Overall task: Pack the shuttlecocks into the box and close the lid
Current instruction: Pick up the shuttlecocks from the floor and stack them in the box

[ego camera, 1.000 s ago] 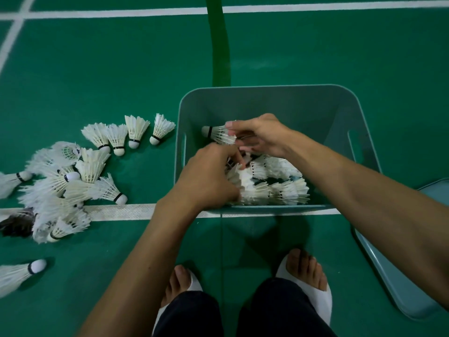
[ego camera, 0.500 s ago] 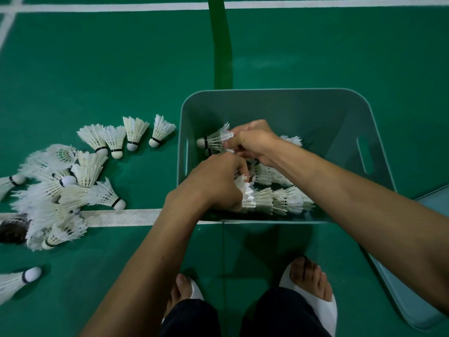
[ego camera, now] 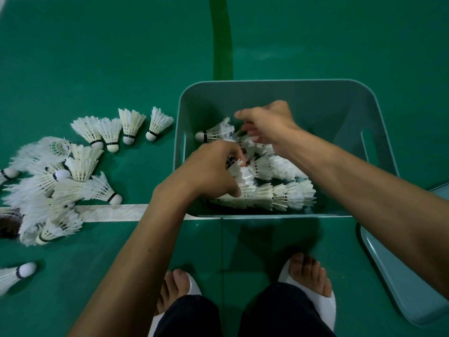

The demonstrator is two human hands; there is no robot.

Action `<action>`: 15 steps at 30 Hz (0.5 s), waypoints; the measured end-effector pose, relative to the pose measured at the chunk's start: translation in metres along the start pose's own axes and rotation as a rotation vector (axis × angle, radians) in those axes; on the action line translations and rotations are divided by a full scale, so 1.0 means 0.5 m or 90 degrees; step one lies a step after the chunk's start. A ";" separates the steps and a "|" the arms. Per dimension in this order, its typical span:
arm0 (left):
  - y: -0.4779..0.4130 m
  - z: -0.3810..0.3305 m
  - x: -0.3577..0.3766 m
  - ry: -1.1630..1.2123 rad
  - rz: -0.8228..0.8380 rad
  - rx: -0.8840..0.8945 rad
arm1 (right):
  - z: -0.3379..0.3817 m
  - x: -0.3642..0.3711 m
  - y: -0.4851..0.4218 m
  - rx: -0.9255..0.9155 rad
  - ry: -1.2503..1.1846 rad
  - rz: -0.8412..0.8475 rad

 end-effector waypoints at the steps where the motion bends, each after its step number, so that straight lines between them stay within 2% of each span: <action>1: 0.003 -0.001 -0.002 0.019 -0.016 0.002 | 0.006 -0.019 0.008 -0.017 0.006 -0.009; 4: 0.008 -0.008 -0.004 0.078 -0.053 0.009 | 0.021 -0.071 0.055 -0.050 0.038 0.074; 8: 0.010 -0.021 0.003 0.214 -0.021 0.022 | 0.020 -0.107 0.107 -0.107 0.152 0.185; 15: 0.027 -0.039 0.016 0.228 0.028 0.036 | -0.014 -0.111 0.097 -0.017 0.163 0.209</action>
Point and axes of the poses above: each hand's wrist, its own y-axis away from the middle knuckle, its own x-axis out of the palm, z = x × y, the point moved 2 cm from there along -y, towards the middle knuckle, and after that the axes turned 14 degrees about -y, right-handed, at the moved point
